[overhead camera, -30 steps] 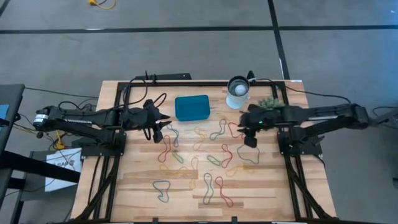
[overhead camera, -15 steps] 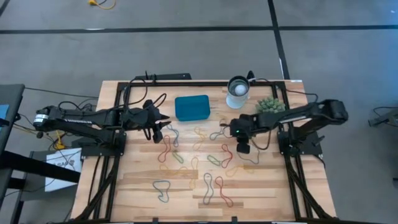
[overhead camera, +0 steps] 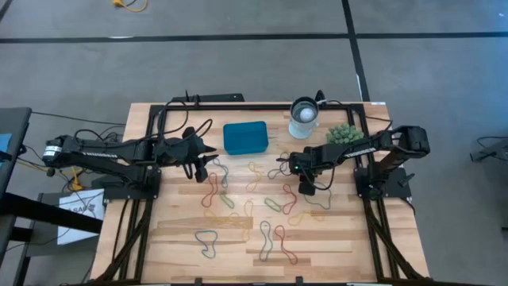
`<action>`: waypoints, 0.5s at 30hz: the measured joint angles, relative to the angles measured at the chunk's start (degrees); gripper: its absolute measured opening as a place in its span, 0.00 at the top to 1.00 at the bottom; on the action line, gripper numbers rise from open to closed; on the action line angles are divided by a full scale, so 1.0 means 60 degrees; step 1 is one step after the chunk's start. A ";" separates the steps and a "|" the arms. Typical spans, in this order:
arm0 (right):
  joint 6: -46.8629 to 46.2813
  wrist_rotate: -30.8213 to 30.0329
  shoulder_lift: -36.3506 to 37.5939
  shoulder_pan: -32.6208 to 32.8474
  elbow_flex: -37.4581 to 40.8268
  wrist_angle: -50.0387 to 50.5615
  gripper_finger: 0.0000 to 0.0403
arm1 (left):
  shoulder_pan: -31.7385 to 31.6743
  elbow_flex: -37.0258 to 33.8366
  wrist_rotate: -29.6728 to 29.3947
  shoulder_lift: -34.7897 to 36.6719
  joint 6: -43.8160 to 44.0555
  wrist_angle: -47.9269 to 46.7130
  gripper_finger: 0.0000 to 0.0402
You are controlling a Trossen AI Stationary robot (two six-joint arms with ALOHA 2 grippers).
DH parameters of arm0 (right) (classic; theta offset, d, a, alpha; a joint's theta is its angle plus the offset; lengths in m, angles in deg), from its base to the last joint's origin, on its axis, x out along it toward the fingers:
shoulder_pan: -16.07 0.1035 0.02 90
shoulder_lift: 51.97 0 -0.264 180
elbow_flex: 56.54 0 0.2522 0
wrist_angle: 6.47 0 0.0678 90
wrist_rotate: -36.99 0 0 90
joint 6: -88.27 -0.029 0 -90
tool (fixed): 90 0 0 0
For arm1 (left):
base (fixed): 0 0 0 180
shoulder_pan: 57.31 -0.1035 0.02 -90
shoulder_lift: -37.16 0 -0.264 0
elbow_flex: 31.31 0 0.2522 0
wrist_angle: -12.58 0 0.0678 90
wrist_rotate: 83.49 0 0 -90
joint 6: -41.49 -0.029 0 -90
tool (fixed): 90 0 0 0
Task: Pick and place items into bin
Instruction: Put the red rubber band into the blue bin
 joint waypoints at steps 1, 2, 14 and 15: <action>0.0000 0.0000 0.0000 -0.0031 0.0000 -0.0002 0.77 | 0.0002 0.0000 -0.0002 0.0000 -0.0002 0.0000 0.77; 0.0000 0.0007 0.0000 -0.0055 0.0000 -0.0004 0.77 | 0.0002 0.0000 -0.0004 0.0000 -0.0004 0.0000 0.77; 0.0477 -0.0187 -0.0039 -0.0123 0.0014 -0.1172 0.84 | 0.0001 0.0000 -0.0016 0.0000 -0.0015 0.0000 0.77; 0.0477 -0.0181 -0.0040 -0.0128 0.0015 -0.1165 0.85 | 0.0000 0.0000 -0.0018 0.0000 -0.0018 0.0000 0.77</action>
